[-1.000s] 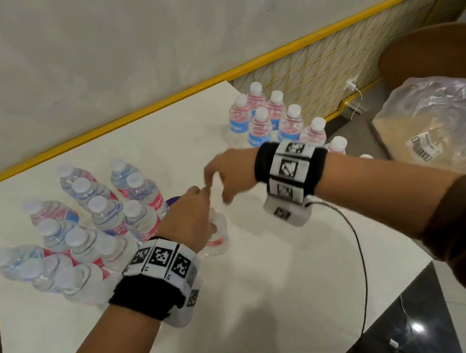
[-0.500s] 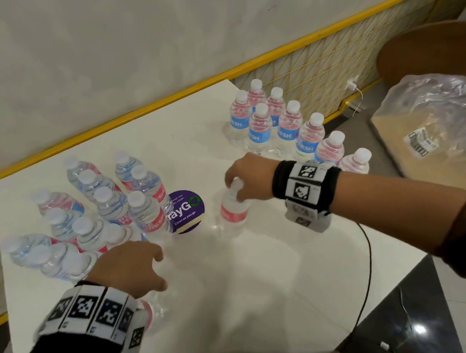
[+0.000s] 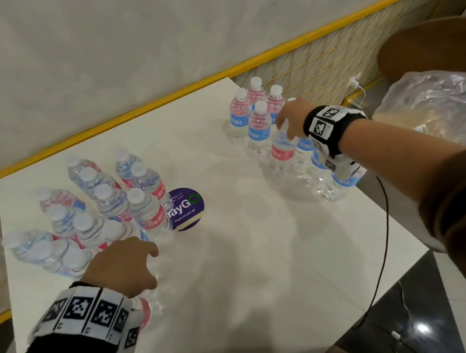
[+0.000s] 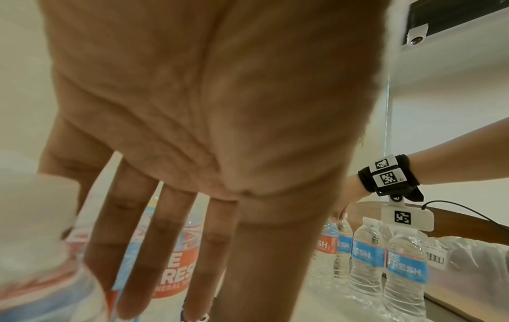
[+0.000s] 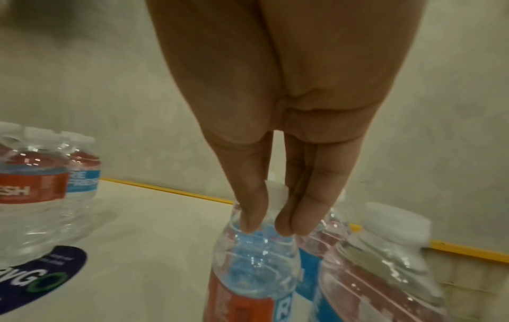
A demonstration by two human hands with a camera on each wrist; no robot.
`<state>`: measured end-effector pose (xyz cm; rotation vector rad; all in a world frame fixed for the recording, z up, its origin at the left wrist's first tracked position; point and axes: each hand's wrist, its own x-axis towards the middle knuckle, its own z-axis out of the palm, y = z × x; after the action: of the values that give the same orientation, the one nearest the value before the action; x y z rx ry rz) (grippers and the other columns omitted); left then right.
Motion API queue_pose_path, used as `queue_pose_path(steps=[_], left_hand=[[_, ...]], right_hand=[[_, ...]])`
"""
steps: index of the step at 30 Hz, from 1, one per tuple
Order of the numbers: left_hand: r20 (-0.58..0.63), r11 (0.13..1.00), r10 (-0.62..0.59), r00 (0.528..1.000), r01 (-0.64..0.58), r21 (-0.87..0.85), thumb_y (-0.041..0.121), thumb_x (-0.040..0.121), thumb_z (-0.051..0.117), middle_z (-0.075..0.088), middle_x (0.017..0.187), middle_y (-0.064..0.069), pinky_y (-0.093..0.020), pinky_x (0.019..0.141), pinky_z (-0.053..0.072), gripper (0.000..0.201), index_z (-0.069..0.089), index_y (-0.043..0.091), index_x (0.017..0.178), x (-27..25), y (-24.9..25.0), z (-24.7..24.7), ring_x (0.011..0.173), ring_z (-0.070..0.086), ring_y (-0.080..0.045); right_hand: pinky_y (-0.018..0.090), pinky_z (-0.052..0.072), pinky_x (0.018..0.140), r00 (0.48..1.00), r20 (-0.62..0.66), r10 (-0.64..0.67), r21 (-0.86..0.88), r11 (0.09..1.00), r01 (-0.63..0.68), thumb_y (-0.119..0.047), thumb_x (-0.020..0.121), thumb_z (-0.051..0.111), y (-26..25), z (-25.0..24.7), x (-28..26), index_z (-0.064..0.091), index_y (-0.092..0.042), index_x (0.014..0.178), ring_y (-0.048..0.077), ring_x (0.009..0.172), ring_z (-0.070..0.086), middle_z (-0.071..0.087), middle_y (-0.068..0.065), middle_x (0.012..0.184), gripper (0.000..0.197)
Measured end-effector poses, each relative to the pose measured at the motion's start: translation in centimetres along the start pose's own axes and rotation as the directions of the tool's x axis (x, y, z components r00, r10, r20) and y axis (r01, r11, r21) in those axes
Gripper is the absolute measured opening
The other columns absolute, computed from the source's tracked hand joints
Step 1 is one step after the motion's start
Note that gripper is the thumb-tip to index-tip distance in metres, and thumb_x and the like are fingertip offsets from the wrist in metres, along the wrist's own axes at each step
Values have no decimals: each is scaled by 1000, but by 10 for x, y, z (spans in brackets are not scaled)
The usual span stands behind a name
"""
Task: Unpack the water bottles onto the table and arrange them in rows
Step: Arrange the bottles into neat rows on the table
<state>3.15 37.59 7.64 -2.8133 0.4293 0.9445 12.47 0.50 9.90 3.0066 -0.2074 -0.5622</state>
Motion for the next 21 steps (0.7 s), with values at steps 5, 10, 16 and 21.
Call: queue_pose_path(steps=[5,10,16,21], left_hand=[[-27,999,-34,999,33,-40,33,79,63,44,137,6,-34,100,43,57,43,37,133,-4,-8,2,124,45,-17],[-133,992,-82,988,69,-102,41,85,56,46,136,6,-32,97,43,49,46,37,133,-8,-16,8,124,47,-17],[-112,979,-179,977,165,-122,37,80,59,54,126,3,-32,91,46,40,51,31,119,-13,-30,8,113,54,-20],[-165,967,-223,961,197,-164,32,88,58,55,131,0,-31,98,40,39,54,22,125,-13,-33,7,121,50,-21]], right_hand=[[31,43,96,1000,-2,3,-43,999,-3,-11,89,62,4,-2,9,53,-15,133,29,123,50,52,11,136,46],[31,45,87,1000,-28,-2,7,1000,3,-1,90,53,6,2,10,62,-18,123,30,113,56,58,12,127,38],[36,46,89,988,-143,56,148,988,-34,-25,86,64,4,3,14,49,-12,132,33,117,53,56,16,127,51],[28,39,56,988,-70,141,94,986,-134,-39,90,59,-4,0,13,59,1,83,28,83,54,52,8,71,40]])
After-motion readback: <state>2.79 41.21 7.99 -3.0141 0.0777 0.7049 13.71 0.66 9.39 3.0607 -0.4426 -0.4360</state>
